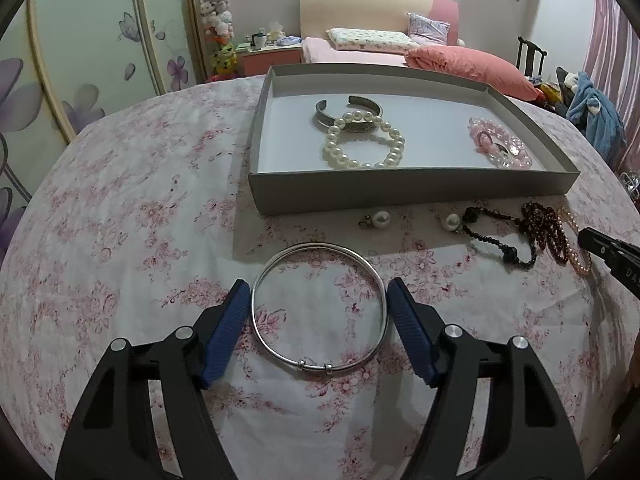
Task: Organize jewelry
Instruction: 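Lift the pink pearl strand with the right tool while the left tool carries the silver bangle over the tray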
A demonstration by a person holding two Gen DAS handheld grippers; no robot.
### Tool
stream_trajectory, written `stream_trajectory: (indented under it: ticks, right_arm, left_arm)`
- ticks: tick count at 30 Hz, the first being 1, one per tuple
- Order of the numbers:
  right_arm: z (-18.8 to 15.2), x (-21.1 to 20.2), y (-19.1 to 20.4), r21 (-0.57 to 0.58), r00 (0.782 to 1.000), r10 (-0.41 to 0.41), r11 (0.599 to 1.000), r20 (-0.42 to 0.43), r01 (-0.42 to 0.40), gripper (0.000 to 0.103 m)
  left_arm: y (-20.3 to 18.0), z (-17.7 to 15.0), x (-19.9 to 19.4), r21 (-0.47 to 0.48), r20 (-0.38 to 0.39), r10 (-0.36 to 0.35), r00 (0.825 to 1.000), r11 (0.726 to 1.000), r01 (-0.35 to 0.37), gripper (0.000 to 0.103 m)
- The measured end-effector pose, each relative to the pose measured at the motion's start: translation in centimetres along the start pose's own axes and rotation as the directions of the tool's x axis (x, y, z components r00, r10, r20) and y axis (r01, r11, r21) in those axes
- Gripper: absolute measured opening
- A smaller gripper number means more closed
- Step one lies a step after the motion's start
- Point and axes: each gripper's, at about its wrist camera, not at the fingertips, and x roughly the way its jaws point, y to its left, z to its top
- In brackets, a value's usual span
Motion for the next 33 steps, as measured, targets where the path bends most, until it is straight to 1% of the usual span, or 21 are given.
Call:
stream_trajectory:
  ticks: [6, 9, 14, 21, 33]
  right_arm:
    - [0.1, -1.0, -0.7, 0.047, 0.999, 0.019, 0.999, 0.049, -0.022, 0.006]
    - [0.1, -1.8, -0.4, 0.049, 0.996, 0.033, 0.998, 0.081, -0.038, 0.006]
    - [0.2, -2.7, 0.4, 0.041, 0.992, 0.059, 0.997, 0.112, -0.064, 0.006]
    - [0.0, -4.2, 1.8, 0.015, 0.984, 0.086, 0.996, 0.157, -0.089, 0.006]
    - [-0.4, -5.2, 3.5, -0.014, 0.975, 0.111, 0.994, 0.192, -0.110, 0.006]
  left_arm:
    - [0.9, -0.4, -0.5, -0.051, 0.014, -0.010, 1.000, 0.999, 0.011, 0.070]
    - [1.0, -0.5, -1.0, -0.060, 0.042, -0.005, 0.999, 0.998, 0.008, 0.070]
    - [0.8, -0.6, -2.1, -0.049, 0.087, -0.001, 0.996, 0.999, 0.005, 0.070]
    - [0.7, -0.7, -3.0, -0.041, 0.129, 0.005, 0.992, 0.999, 0.000, 0.070]
    - [-0.4, -1.0, -4.2, -0.015, 0.178, -0.003, 0.984, 1.000, 0.006, 0.070]
